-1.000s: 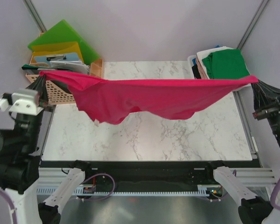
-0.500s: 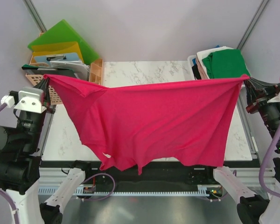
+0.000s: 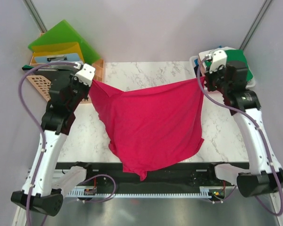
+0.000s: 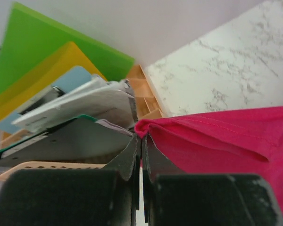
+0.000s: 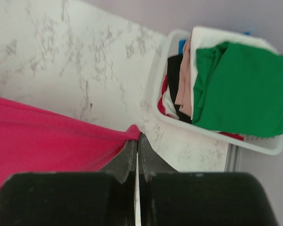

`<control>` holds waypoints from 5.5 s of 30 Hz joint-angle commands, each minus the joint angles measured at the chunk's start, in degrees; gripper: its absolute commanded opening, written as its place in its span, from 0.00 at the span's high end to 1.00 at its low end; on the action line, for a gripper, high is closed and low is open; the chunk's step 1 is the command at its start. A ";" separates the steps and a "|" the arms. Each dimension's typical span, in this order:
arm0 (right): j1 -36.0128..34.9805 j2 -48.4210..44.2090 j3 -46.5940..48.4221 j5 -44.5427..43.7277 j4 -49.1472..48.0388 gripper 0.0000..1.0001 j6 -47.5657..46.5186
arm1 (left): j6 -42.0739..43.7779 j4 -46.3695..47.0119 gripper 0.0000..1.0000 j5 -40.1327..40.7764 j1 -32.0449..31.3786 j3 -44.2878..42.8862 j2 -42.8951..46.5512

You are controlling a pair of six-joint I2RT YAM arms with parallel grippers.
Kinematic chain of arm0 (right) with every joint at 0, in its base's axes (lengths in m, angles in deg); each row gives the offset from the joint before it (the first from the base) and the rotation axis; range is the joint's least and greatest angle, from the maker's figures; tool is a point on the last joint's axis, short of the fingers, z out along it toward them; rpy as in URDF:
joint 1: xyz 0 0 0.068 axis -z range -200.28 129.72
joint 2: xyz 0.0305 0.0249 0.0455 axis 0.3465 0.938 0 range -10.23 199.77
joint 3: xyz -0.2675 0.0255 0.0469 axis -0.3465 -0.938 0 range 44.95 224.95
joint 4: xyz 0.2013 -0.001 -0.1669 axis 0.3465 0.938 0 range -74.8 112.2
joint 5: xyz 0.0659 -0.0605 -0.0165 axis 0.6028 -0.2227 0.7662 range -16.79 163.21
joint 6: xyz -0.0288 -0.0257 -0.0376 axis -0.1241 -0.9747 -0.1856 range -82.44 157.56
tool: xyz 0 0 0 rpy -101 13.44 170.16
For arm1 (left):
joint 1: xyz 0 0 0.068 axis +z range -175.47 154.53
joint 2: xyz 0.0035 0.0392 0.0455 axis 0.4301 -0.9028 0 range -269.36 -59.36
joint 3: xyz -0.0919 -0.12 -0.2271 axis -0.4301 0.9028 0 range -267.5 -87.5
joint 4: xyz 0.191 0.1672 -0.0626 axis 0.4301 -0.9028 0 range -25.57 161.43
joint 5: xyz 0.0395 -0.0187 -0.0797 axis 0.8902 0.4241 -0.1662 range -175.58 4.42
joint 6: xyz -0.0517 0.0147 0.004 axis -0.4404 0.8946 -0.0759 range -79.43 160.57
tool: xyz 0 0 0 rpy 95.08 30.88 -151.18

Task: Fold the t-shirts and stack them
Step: Flatten out the tshirt

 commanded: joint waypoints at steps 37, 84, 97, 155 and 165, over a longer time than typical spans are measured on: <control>0.21 -12.20 33.26 -7.65 0.85 1.00 4.01 | -2.47 -12.05 0.98 2.97 3.40 -39.61 8.83; -0.66 33.91 11.36 -5.09 -21.64 1.00 -0.57 | -6.07 7.98 0.98 -5.63 6.13 -4.27 -22.86; -3.56 65.59 41.62 -17.56 -19.27 0.68 0.04 | -6.42 7.55 0.84 -0.54 4.02 -25.65 -49.61; -7.53 53.11 16.13 -1.06 -7.31 0.24 4.53 | -3.52 3.86 0.35 14.14 -4.24 23.57 17.01; -5.06 46.36 7.62 -1.41 -7.40 0.27 1.19 | -4.31 4.30 0.37 10.72 -4.24 24.97 14.81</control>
